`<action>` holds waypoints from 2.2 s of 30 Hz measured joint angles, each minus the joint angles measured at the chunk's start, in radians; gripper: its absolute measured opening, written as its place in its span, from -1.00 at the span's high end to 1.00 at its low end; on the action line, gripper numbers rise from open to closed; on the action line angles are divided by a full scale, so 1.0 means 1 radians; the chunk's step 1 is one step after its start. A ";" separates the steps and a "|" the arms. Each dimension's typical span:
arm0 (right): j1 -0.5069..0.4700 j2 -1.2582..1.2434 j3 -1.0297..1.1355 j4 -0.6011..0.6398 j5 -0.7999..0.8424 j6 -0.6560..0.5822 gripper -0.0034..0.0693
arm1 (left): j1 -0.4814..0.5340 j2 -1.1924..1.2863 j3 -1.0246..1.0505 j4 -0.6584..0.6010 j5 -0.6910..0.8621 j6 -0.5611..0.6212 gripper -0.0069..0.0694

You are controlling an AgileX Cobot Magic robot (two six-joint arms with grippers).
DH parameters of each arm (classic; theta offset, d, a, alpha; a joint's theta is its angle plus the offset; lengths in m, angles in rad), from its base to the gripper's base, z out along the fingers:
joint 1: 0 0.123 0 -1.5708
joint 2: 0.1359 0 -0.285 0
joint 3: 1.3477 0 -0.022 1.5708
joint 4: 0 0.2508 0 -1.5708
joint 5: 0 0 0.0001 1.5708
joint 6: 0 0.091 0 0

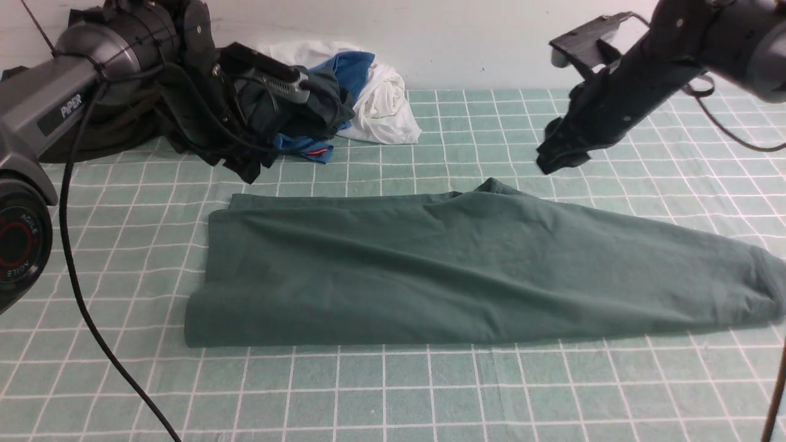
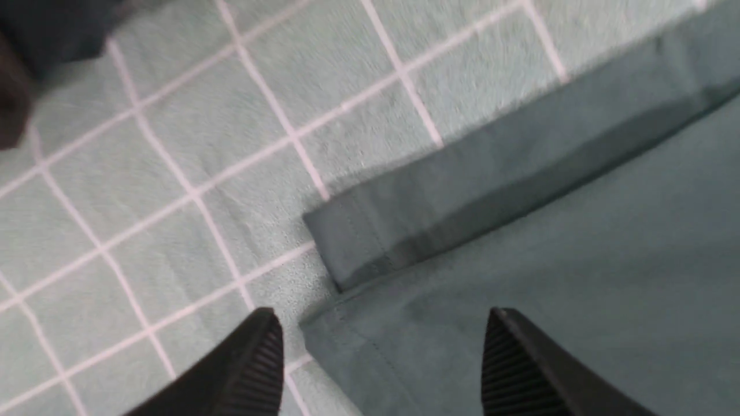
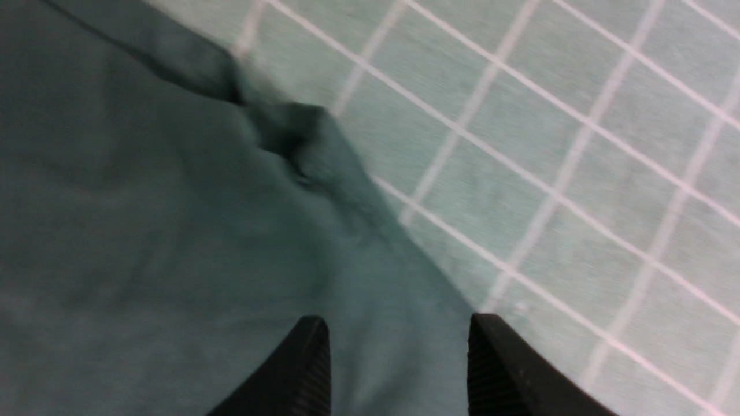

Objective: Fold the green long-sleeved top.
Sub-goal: Use the right arm to clamp the right edge of the fabric

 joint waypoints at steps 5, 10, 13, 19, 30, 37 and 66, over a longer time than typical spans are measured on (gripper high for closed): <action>0.078 0.068 -0.001 0.043 0.018 0.043 0.05 | -0.021 -0.033 -0.006 -0.050 0.133 -0.014 0.06; 0.079 0.146 -0.001 0.003 -0.013 0.121 0.05 | -0.079 -0.051 0.156 -0.109 0.135 0.018 0.72; 0.046 0.175 -0.001 -0.062 -0.044 0.221 0.05 | -0.100 -0.078 0.280 -0.129 0.134 0.028 0.81; -0.037 0.170 -0.029 -0.109 -0.016 0.310 0.05 | -0.105 -0.125 0.525 -0.113 0.081 0.028 0.83; -0.102 -0.148 -0.005 -0.171 0.175 0.305 0.05 | -0.105 -0.243 0.594 -0.113 0.025 0.028 0.83; -0.278 -0.376 0.373 -0.176 0.106 0.342 0.09 | -0.105 -0.442 0.600 -0.141 0.040 0.039 0.83; -0.440 -0.214 0.738 -0.155 -0.351 0.402 0.00 | -0.105 -0.498 0.679 -0.263 -0.013 0.131 0.83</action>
